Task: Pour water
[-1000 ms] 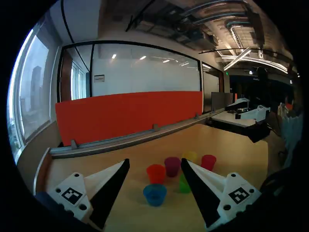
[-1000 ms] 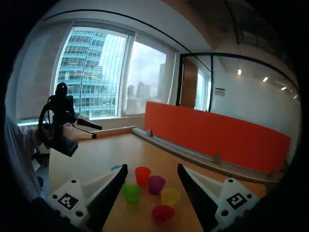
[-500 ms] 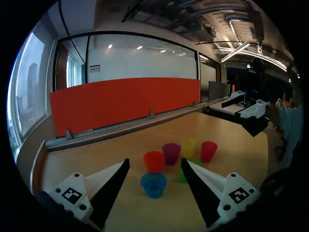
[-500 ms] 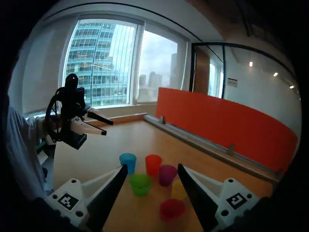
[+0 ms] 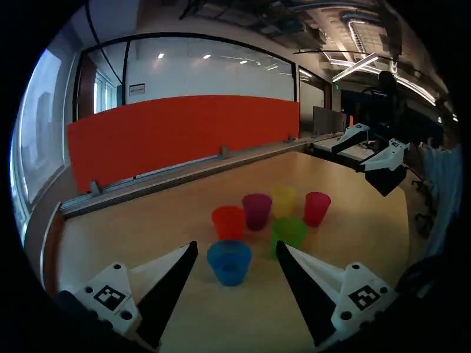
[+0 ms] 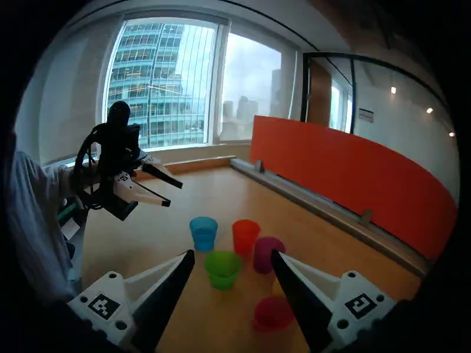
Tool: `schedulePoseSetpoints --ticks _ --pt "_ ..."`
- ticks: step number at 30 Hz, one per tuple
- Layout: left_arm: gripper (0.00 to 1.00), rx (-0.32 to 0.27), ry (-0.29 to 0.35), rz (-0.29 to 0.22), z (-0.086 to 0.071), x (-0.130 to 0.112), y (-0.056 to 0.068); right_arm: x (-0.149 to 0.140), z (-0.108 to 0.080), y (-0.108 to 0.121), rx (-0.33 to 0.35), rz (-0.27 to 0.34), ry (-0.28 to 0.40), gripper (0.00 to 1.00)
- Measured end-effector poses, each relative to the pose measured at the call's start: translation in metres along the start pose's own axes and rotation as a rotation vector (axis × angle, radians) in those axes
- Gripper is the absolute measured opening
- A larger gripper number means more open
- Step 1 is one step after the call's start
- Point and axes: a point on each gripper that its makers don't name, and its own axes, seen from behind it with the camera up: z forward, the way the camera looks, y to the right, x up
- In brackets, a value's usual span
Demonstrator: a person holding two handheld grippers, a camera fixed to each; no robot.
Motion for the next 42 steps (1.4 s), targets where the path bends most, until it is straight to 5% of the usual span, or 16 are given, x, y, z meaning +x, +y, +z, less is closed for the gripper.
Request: schedulePoseSetpoints --ticks 21,42 --pt "0.99 -0.024 -0.173 0.011 0.036 -0.063 -0.004 -0.037 0.033 -0.003 0.048 0.011 -0.071 1.0" --pt "0.99 -0.059 -0.274 -0.006 0.079 -0.085 -0.013 -0.051 0.065 -0.002 0.081 0.017 -0.101 1.0"
